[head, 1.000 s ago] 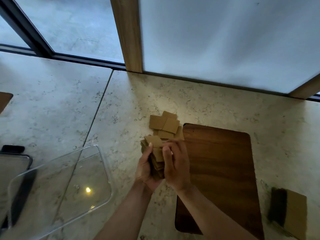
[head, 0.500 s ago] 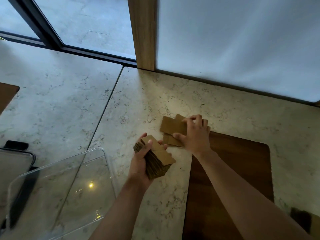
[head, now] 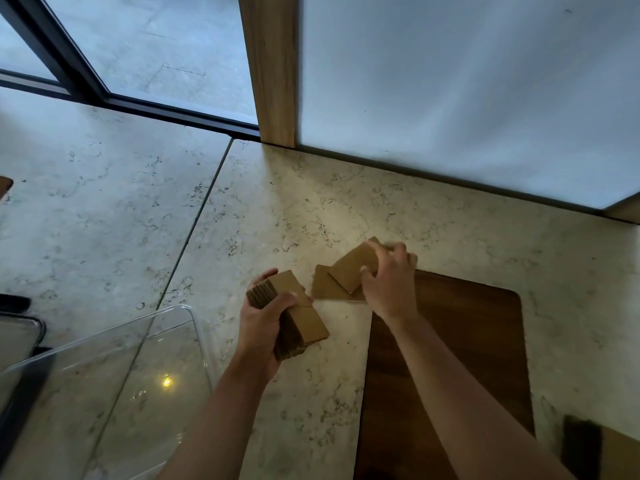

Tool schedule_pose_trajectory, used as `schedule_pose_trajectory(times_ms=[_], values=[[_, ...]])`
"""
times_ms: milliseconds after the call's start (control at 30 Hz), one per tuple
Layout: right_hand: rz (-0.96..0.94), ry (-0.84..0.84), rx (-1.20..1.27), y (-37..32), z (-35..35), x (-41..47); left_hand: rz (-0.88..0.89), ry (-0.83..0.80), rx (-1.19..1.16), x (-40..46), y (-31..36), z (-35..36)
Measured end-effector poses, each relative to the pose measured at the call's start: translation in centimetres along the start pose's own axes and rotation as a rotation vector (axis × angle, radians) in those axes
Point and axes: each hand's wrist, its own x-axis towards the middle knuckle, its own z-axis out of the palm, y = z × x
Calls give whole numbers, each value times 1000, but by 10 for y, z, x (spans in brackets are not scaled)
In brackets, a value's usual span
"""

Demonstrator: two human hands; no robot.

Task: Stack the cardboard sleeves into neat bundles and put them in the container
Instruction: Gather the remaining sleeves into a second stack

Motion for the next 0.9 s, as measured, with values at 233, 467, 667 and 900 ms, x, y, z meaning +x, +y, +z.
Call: schedule_pose_trajectory(times_ms=[233,467,667,900], values=[[-262,-348,-311,16,-25,41,-34,-36,-78,-7,0,3],[75,-170,479,23,-56,6,-34,-25,-83,-5,-6,2],[384,-258,1070,5,-47,-35,-48,-106,-36,-14,-6,13],[98,-238,502,-21,-2,-73,-88,-136,111,-19,-10,16]])
